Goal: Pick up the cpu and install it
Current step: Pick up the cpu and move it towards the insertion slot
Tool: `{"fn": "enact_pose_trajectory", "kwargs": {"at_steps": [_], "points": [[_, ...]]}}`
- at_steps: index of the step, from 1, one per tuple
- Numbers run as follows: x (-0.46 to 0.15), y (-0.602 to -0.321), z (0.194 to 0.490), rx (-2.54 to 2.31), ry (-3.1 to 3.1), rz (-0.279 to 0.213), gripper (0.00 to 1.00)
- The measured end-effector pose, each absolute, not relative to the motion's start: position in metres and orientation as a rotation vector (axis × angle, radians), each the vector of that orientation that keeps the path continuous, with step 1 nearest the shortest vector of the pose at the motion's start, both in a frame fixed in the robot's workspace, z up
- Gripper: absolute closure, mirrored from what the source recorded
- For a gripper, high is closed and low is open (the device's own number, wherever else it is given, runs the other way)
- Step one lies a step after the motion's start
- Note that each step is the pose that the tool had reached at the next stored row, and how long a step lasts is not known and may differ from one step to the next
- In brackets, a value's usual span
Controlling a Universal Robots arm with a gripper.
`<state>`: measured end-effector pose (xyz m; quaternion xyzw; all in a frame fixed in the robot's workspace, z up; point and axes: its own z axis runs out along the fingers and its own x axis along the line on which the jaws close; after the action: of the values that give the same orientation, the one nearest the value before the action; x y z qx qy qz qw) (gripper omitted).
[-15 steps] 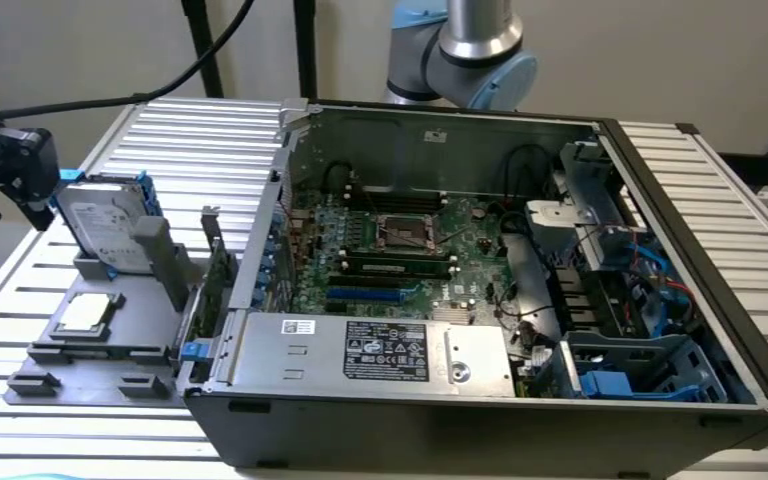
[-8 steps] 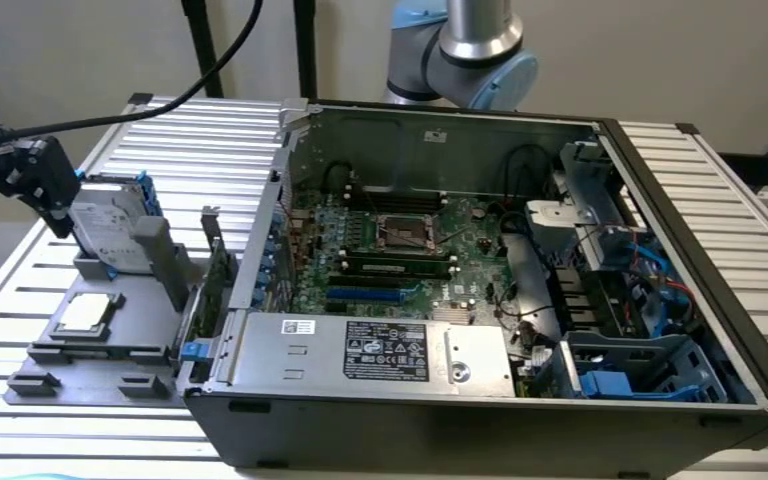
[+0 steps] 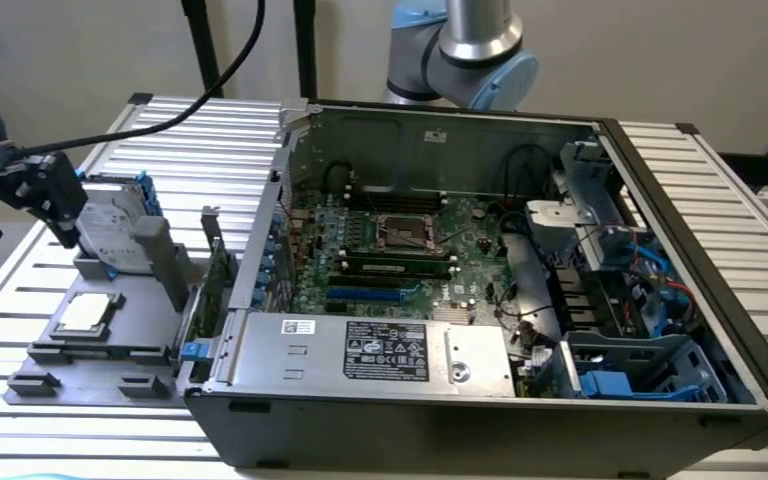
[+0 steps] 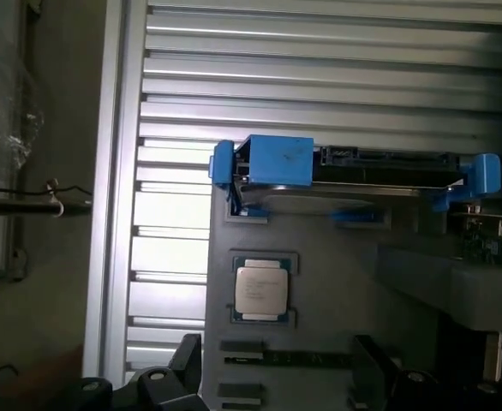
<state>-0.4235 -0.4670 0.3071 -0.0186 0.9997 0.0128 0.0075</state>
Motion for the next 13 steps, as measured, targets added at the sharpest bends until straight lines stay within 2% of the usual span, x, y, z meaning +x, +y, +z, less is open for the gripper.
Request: {"fn": "enact_pose_trajectory", "kwargs": {"at_steps": [13], "points": [[-0.424,-0.467,0.283,-0.051,3.126,0.04,0.21]]}}
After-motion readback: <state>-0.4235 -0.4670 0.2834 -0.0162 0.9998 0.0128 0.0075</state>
